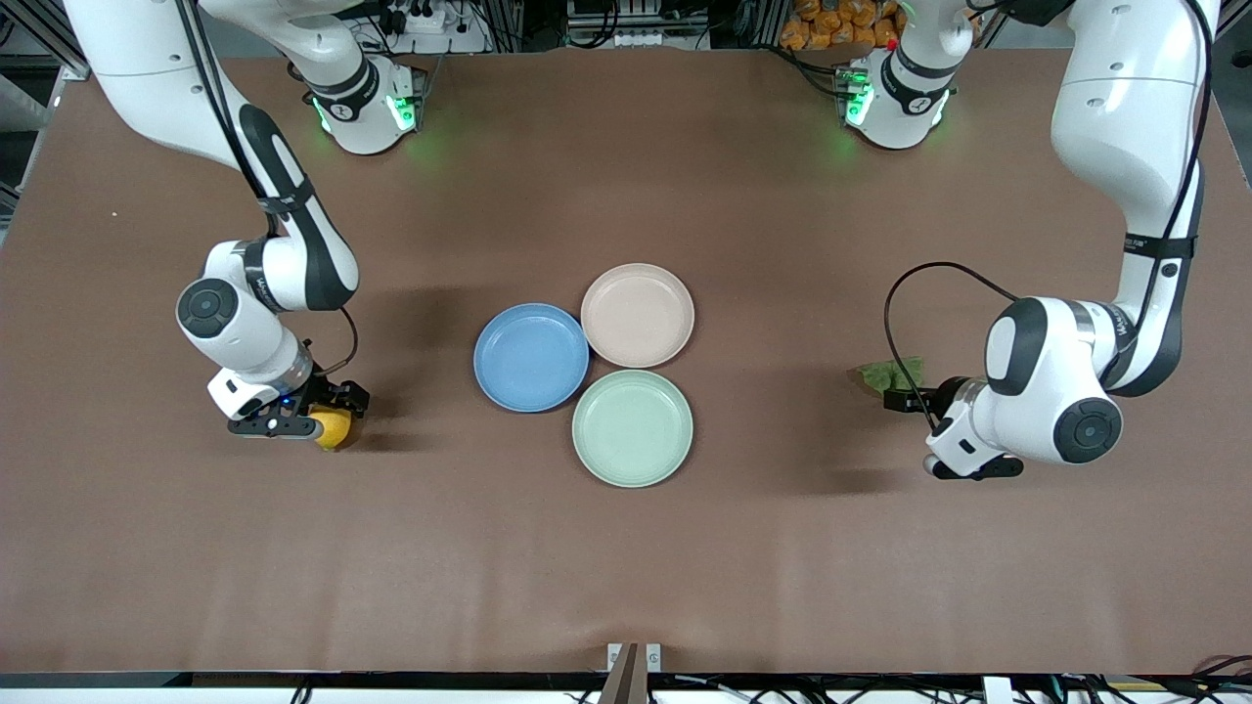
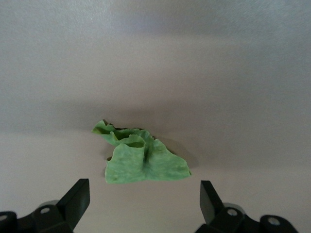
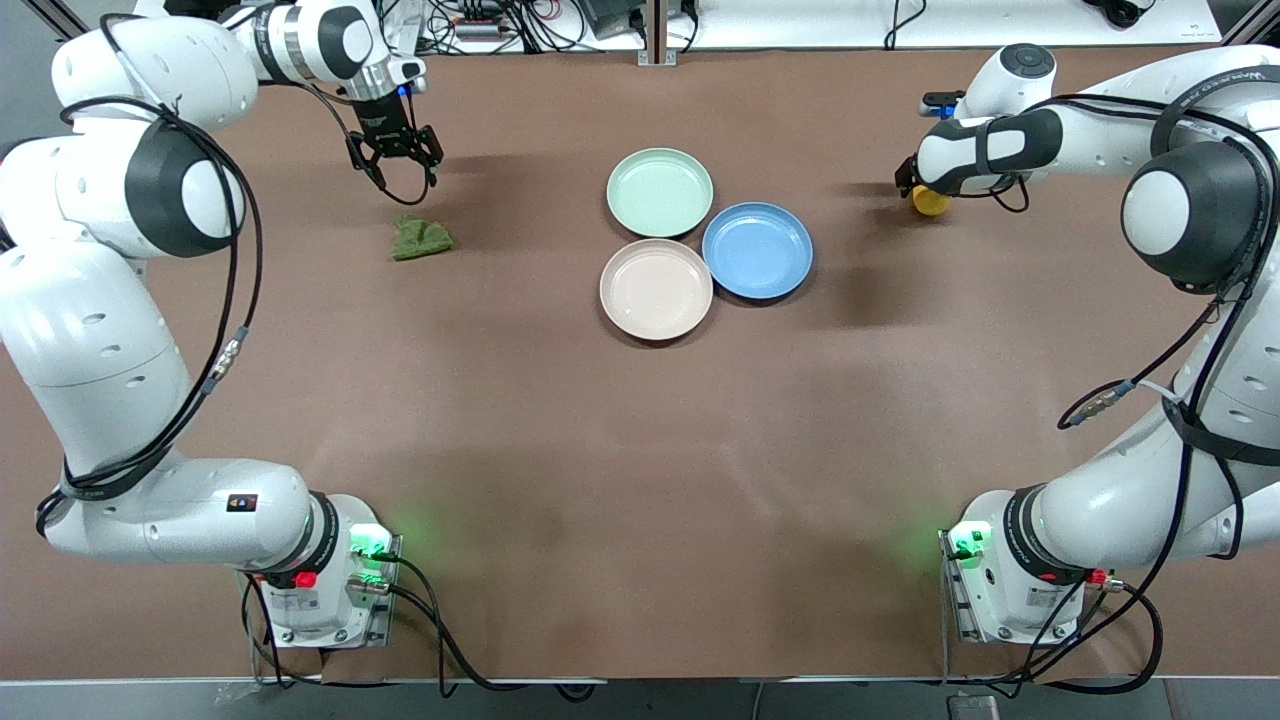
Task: Place lemon and lettuce in plates
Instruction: 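Close the right gripper on the lemon while the left gripper grasps the lettuce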
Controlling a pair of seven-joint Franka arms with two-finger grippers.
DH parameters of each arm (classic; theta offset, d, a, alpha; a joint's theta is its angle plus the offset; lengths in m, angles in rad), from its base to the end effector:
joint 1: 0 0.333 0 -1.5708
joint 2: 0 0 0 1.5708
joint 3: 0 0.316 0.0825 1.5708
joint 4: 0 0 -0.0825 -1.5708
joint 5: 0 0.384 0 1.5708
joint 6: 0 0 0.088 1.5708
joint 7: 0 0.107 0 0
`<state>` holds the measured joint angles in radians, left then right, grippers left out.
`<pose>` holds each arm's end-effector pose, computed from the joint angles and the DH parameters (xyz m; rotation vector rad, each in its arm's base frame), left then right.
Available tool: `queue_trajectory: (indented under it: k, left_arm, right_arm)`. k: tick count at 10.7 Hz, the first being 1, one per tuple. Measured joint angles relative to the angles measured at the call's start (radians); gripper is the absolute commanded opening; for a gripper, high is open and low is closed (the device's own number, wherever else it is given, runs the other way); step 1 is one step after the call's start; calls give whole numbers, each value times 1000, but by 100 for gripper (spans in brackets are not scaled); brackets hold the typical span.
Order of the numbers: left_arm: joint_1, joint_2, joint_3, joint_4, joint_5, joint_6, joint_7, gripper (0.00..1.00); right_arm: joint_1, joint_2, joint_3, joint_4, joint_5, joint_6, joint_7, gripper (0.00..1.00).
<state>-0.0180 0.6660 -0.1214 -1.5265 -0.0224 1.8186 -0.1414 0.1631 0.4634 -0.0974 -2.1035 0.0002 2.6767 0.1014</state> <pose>0.6582 -0.0836 0.2449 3.0395 0.0354 -0.5840 0.5912 0.0394 0.2059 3.1030 -0.0360 0.1788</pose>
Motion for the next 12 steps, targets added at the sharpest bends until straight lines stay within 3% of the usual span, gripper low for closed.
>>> queue_trajectory:
  k: [4, 8, 9, 10, 11, 12]
  left_arm:
    - [15, 75, 3, -11, 0, 51, 1, 100]
    - [17, 85, 2, -71, 0, 126, 2, 100]
    - [17, 85, 2, -71, 0, 127, 2, 91]
    - [18, 84, 2, -71, 0, 127, 2, 63]
    - [20, 84, 2, -71, 0, 127, 11, 39]
    - [22, 83, 2, -71, 0, 128, 34, 23]
  right_arm:
    - [0, 28, -2, 0, 0, 37, 0, 100]
    - [-2, 49, -6, 0, -1, 55, 0, 100]
    - [-3, 49, -7, 0, -1, 55, -1, 94]
    - [-4, 49, -7, 0, -1, 55, -3, 85]
    - [-10, 49, -8, 0, -1, 55, -9, 67]
    - [-19, 49, -9, 1, -1, 55, -20, 38]
